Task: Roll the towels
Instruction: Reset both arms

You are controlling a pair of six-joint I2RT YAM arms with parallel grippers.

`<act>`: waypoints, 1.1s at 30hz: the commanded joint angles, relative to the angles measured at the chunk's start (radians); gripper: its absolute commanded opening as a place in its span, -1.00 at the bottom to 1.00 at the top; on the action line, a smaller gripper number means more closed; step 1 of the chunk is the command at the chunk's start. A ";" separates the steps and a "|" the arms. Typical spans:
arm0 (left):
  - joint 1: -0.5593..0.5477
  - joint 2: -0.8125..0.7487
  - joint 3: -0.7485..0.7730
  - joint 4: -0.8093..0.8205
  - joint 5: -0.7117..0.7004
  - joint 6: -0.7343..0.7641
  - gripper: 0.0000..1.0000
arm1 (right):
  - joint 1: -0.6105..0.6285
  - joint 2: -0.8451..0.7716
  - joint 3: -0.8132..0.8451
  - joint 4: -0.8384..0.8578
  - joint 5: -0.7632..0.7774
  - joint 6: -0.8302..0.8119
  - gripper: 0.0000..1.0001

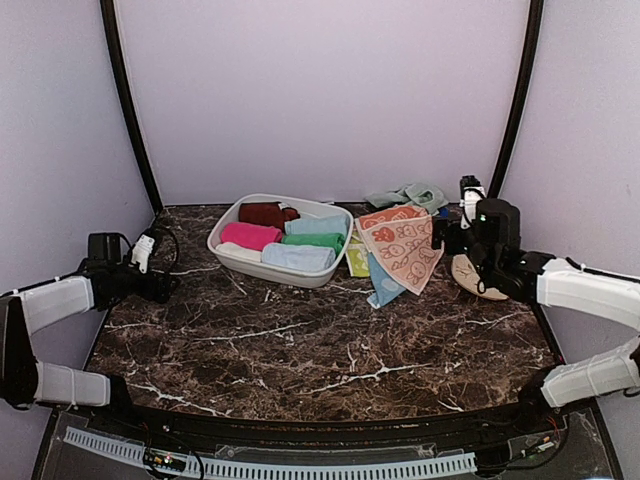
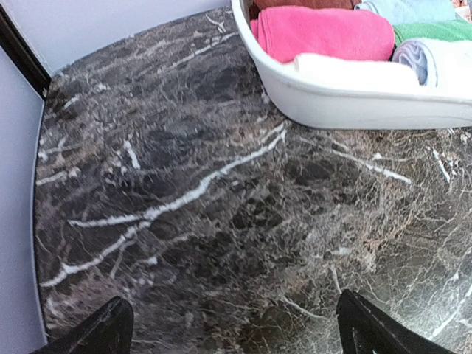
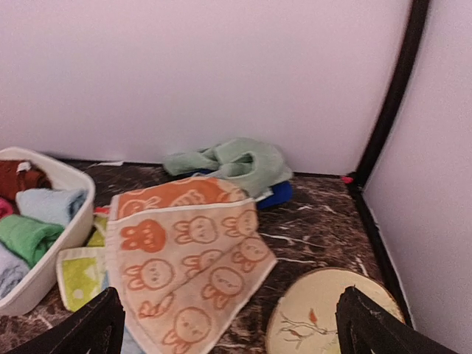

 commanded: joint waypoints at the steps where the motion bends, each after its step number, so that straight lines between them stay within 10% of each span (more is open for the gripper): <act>1: 0.006 -0.007 -0.222 0.573 0.043 -0.173 0.98 | -0.090 -0.171 -0.208 0.178 0.258 0.071 1.00; 9: 0.006 0.232 -0.363 1.219 0.060 -0.305 0.98 | -0.224 -0.315 -0.612 0.615 0.233 -0.103 1.00; 15: 0.005 0.431 -0.428 1.564 0.038 -0.303 0.98 | -0.397 -0.094 -0.664 0.894 0.052 -0.087 1.00; 25: 0.005 0.425 -0.356 1.409 0.131 -0.271 0.98 | -0.597 0.334 -0.594 1.237 -0.426 -0.078 1.00; 33: 0.005 0.421 -0.349 1.387 0.130 -0.267 0.98 | -0.621 0.336 -0.519 1.095 -0.439 -0.048 1.00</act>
